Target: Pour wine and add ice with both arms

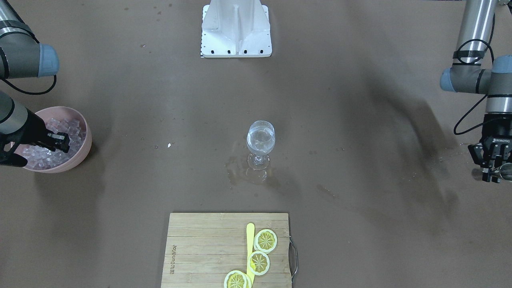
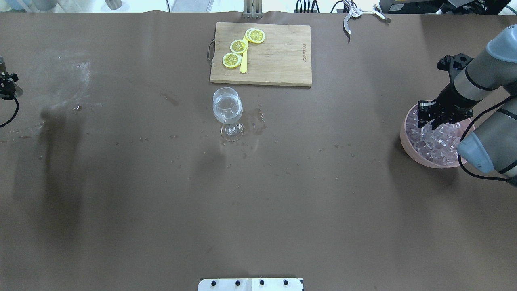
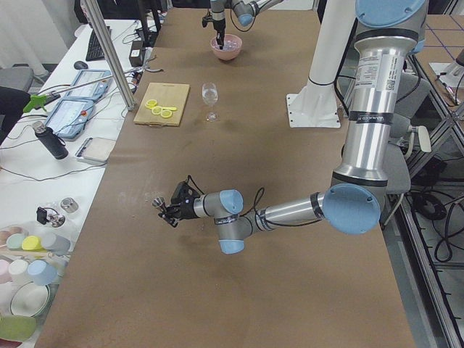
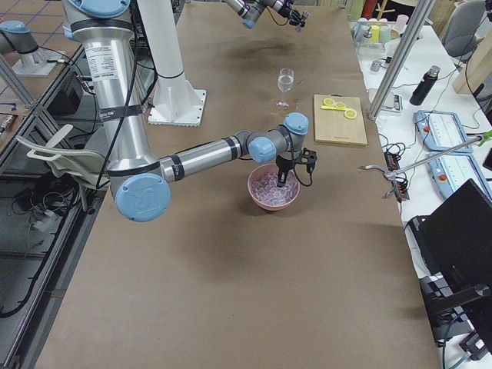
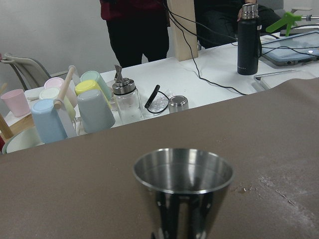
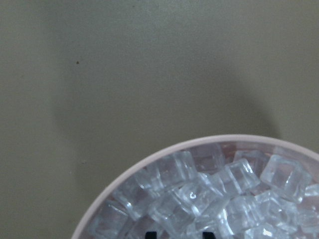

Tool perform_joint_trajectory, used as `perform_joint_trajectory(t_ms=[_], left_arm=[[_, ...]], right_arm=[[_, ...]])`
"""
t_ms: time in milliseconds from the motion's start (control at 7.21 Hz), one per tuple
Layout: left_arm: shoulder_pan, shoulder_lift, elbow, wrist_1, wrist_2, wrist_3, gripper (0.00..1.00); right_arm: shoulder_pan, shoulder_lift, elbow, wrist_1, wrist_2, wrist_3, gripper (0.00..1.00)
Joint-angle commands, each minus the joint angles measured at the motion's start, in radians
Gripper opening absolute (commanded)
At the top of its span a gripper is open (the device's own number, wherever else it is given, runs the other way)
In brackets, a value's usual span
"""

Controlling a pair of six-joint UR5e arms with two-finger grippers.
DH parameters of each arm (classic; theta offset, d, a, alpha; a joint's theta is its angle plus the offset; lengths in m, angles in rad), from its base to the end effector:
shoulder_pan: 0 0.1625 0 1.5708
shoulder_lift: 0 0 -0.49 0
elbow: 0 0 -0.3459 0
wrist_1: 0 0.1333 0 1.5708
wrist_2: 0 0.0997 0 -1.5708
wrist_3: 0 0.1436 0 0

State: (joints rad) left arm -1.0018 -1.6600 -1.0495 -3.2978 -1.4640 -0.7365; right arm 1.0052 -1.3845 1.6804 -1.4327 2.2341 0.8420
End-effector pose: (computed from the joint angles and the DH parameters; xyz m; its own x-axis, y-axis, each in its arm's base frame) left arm 0.1562 -0.5201 0.7384 0.7601 0.1787 -0.6248 0.4910 0.4718 0.7323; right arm -0.2620 -0.4966 0.6039 0.7134 0.1446 0.6857 -0.0689 0.9882 -0.1367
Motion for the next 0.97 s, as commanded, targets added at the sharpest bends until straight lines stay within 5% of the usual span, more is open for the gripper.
perform_joint_trajectory(t_ms=[0, 139, 416, 832], left_arm=[[0.011, -0.001, 0.028, -0.032, -0.001, -0.02, 0.0], [0.028, -0.004, 0.048, -0.033, 0.001, -0.036, 0.0], [0.051, -0.011, 0.075, -0.029, -0.001, -0.04, 0.0], [0.06, -0.011, 0.089, -0.029, -0.001, -0.04, 0.0]], right_arm=[[0.004, 0.001, 0.004, 0.0, 0.007, 0.0, 0.28], [0.004, 0.001, 0.005, 0.0, 0.009, 0.002, 0.2], [0.03, 0.001, 0.034, -0.027, 0.018, 0.003, 0.19], [0.044, 0.021, 0.253, -0.285, 0.019, 0.003, 0.19]])
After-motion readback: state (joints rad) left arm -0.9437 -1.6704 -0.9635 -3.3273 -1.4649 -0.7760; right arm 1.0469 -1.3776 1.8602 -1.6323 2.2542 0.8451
